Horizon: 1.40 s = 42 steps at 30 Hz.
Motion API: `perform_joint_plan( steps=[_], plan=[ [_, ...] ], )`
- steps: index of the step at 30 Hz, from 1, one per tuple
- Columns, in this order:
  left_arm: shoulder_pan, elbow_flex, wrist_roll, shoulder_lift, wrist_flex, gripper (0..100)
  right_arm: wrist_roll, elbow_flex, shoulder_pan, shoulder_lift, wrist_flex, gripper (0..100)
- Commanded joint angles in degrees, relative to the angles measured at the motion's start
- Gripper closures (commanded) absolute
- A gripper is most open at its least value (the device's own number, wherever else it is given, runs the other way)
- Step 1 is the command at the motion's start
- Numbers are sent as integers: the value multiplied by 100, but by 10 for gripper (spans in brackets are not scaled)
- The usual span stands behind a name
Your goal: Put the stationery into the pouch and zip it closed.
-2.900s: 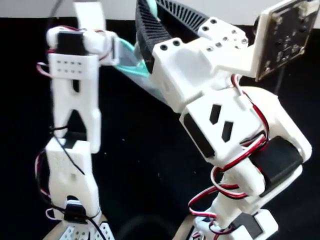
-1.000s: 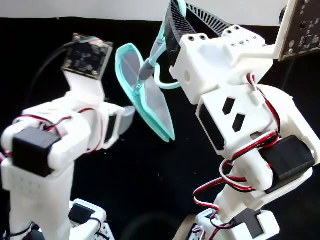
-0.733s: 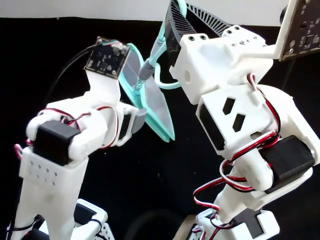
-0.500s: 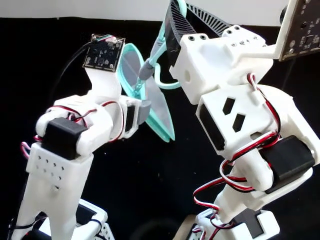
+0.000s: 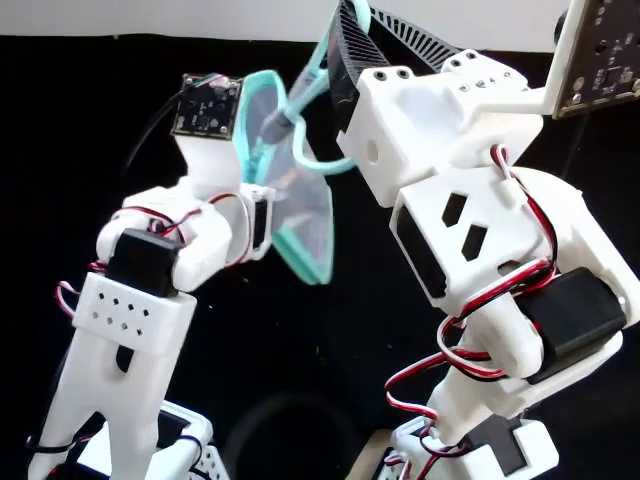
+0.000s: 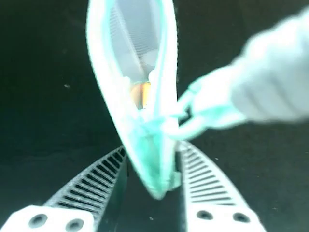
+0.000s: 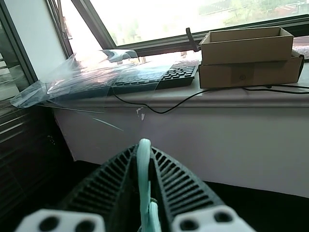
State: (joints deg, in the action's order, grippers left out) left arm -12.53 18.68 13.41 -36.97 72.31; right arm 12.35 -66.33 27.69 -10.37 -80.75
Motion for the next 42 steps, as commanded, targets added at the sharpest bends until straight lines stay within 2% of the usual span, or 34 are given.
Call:
perform_joint_plan(
  steps=[1,10,14,23,37,42],
  plan=[
    [84,-13,-448,-127,-132,960,26,-145,-84,-31,-13,992],
    [101,-4,-536,-127,-70,991,9,-145,-110,-31,4,992],
    [101,-4,-1116,-127,281,993,9,-154,-593,-31,163,992],
    [101,-13,-1741,-136,615,993,26,-145,-1604,-22,435,992],
    [101,-22,-2207,-119,949,993,53,-136,-3248,-13,382,992],
    [101,-22,-2224,-110,949,993,9,541,-3486,-22,418,992]
  ],
)
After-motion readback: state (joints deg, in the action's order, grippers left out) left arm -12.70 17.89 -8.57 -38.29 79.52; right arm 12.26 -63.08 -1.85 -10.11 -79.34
